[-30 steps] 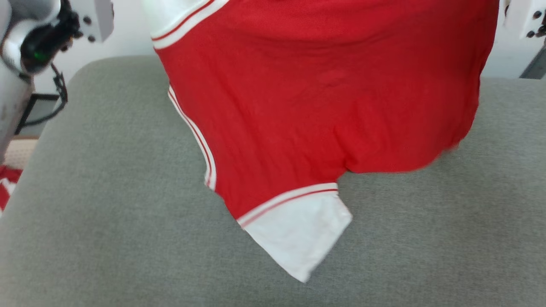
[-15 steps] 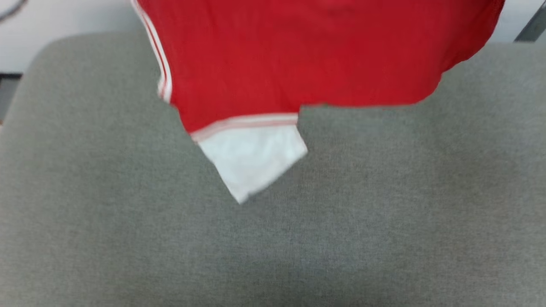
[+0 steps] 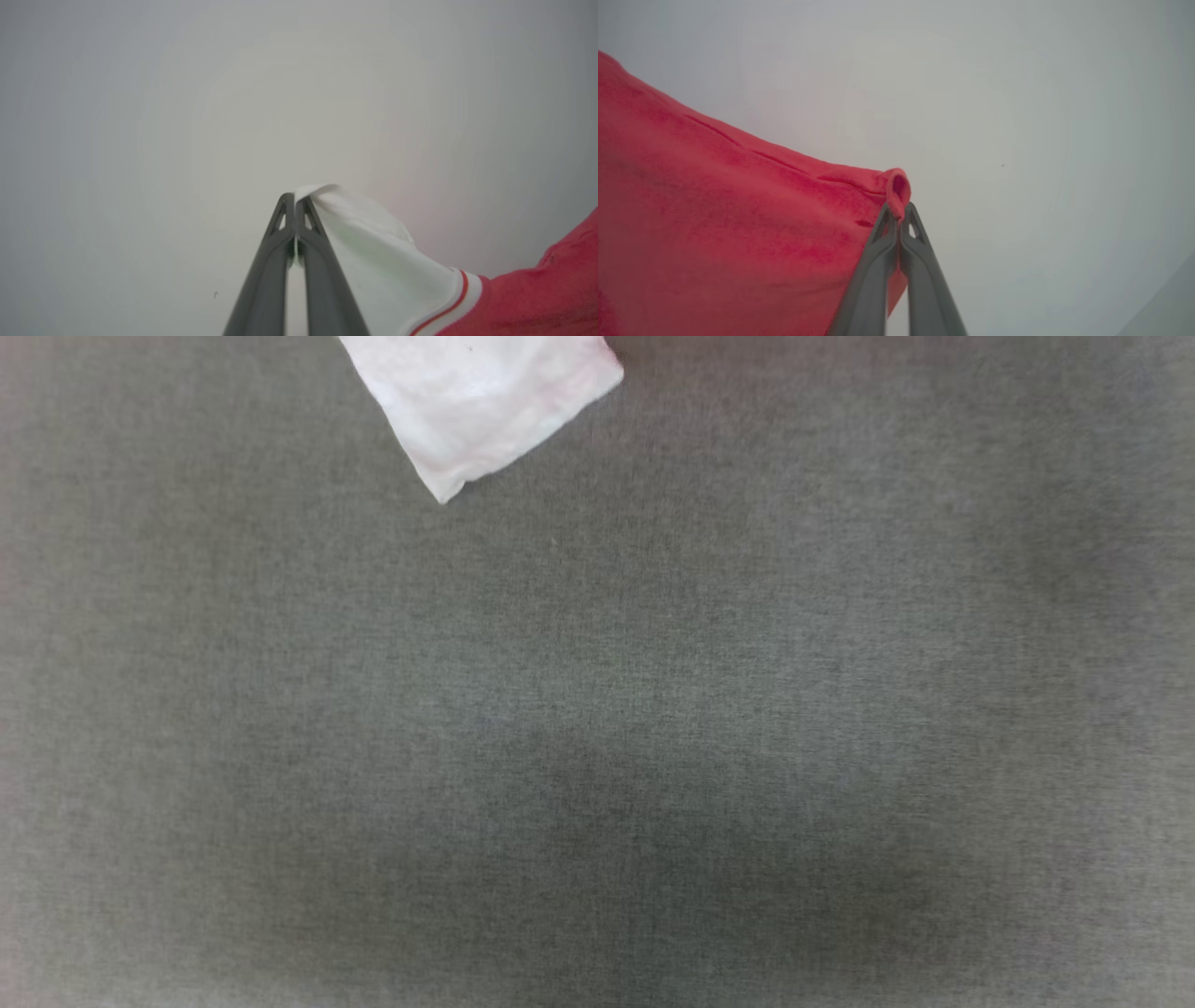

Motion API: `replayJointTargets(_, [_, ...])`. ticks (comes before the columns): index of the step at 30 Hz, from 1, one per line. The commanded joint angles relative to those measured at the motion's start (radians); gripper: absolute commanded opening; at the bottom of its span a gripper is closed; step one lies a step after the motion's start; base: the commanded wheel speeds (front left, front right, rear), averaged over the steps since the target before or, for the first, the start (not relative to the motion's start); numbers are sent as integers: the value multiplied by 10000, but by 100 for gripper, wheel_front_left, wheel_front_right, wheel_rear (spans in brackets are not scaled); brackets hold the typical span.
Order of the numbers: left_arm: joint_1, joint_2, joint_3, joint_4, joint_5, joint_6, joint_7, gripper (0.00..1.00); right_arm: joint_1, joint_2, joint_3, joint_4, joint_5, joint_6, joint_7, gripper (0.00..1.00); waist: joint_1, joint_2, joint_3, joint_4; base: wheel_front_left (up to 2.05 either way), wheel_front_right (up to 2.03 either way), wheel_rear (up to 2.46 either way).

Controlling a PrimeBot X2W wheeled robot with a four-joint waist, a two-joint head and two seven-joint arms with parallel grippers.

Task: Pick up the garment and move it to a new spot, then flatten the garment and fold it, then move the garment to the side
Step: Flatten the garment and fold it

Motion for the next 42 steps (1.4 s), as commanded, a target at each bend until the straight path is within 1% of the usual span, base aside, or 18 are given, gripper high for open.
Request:
replayJointTargets(1, [18,31,29,29,167,3,-71,0,38,95,-29,166,-173,-16,-75,0,0,0,443,106,0,0,0])
replayJointTargets(4, [501,55,162,-215,292,-75,-118,0,296,250,23,600,-303,-16,-113,0,0,0,487,180,0,0,0])
replayJointTargets(6, [1114,48,240,-331,136,-117,-110,0,496,281,170,831,-230,-16,-109,0,0,0,442,240,0,0,0])
replayJointTargets(9, [1969,129,64,-397,-115,-168,-104,0,953,286,479,1095,7,-16,12,0,0,0,295,317,0,0,0])
replayJointTargets(11, [2644,106,-381,-708,-420,-179,3,0,1401,299,806,1185,236,-16,134,0,0,0,143,355,0,0,0])
replayJointTargets(15, [3751,571,-1281,-1548,-1348,-177,738,0,2325,266,1476,982,1092,-16,529,0,0,0,-173,409,0,0,0])
replayJointTargets(19, [4899,1085,-2229,-2557,-2285,-170,1609,0,3437,51,2127,278,2310,-16,1119,0,0,0,-546,430,0,0,0])
replayJointTargets(22, [5666,1679,-2733,-3268,-2925,-162,2149,0,4324,-311,2723,-612,3171,-16,1648,0,0,0,-876,422,0,0,0])
replayJointTargets(24, [6335,1947,-3014,-3743,-3457,-162,2502,0,4879,-738,3014,-1300,3685,-16,1967,0,0,0,-1099,416,0,0,0])
replayJointTargets(30, [7952,2864,-3501,-4863,-4273,-139,3127,0,6770,-1963,3398,-3331,5171,-16,3045,0,0,0,-1708,436,0,0,0])
replayJointTargets(32, [8514,3184,-3616,-5360,-4502,27,3338,0,7480,-2384,3344,-3983,5591,-16,3417,0,0,0,-1871,458,0,0,0])
replayJointTargets(35, [9350,3703,-3738,-6296,-4828,397,3587,0,8503,-2922,3127,-4861,6035,-16,3854,0,0,0,-2110,486,0,0,0])
replayJointTargets(39, [10537,4509,-3895,-7875,-5268,1170,3808,0,9892,-3555,2743,-6013,6504,-16,4440,0,0,0,-2362,549,0,0,0])
replayJointTargets(40, [10537,4509,-3895,-7875,-5268,1170,3808,0,9892,-3555,2743,-6013,6504,-16,4440,0,0,0,-2362,549,0,0,0])
replayJointTargets(42, [11115,4905,-3961,-8642,-5457,1607,3860,0,10562,-3788,2523,-6473,6640,-16,4745,0,0,0,-2469,587,0,0,0])
